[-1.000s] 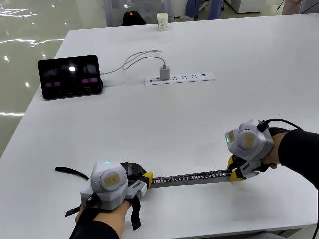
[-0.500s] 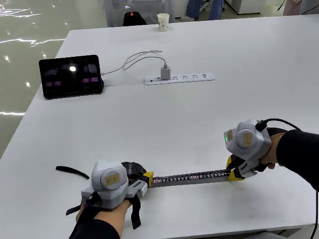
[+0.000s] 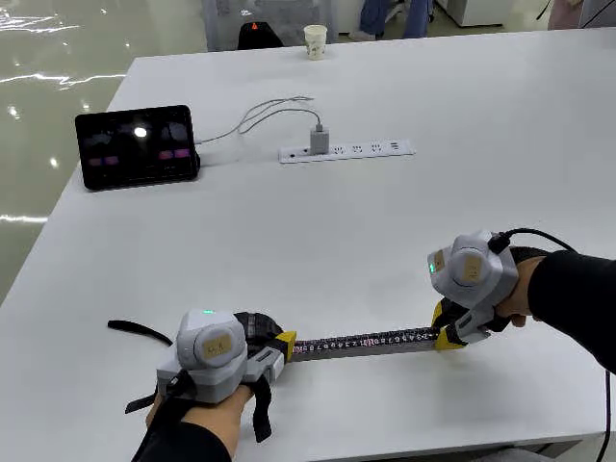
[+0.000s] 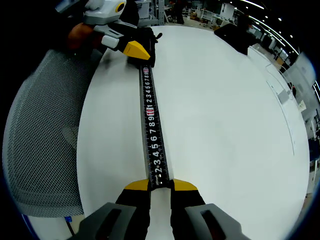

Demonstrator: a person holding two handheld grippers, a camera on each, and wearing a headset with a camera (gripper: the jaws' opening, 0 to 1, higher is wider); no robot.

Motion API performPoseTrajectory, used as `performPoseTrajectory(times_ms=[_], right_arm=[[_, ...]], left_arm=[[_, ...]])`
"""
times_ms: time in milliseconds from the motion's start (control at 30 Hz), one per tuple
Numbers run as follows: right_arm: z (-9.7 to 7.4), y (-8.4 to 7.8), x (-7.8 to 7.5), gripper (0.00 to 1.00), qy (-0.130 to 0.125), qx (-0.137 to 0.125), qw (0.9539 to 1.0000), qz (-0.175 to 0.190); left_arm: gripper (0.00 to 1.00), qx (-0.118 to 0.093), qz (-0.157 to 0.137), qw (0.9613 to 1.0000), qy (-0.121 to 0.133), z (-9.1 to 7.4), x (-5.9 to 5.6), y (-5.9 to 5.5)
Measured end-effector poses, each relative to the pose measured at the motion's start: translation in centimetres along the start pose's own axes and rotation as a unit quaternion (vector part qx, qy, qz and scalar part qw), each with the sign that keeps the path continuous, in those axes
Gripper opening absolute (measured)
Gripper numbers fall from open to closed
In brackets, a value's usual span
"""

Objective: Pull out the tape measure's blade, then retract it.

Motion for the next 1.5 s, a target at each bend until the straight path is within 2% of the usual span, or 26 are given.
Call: performPoseTrajectory(times_ms=[367,900,1100,1267,1500], right_arm=[[0.2,0.4,0.1,0.11,-0.001,-0.002,1.0000,-0.008],[0.5,0.9,0.1,0.11,0.000,-0.007,1.0000,0.005],[0.6,1.2,0.2,0.11,0.001,-0.002,1.0000,-0.008],[0.6,1.2,0.3,0.11,0.001,-0.010,0.9996,-0.026],[0.7,1.4,0.3,0.11,0.002,-0.014,0.9996,-0.022]], left_arm=[[0.63,0.001,0.002,1.0000,0.001,0.0,-0.1,0.0],[0.63,0.000,0.000,1.0000,-0.001,-0.1,-0.1,-0.1],[0.63,0.001,0.000,1.0000,-0.002,-0.1,-0.1,-0.1],[0.63,0.000,0.000,1.0000,-0.002,-0.1,-0.1,-0.1],[0.63,0.001,0.000,1.0000,-0.002,0.0,-0.1,-0.1]])
Point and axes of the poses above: the centre of the closed fingertips' face, and the gripper's own axes: z roughly forward along the fingers, x roughly to its left, y roughly out of its top, the point moved 10 cm from there along -z, roughly backward along the fingers, and after that the axes turned 2 degrees about -x, right-handed, at the moved point
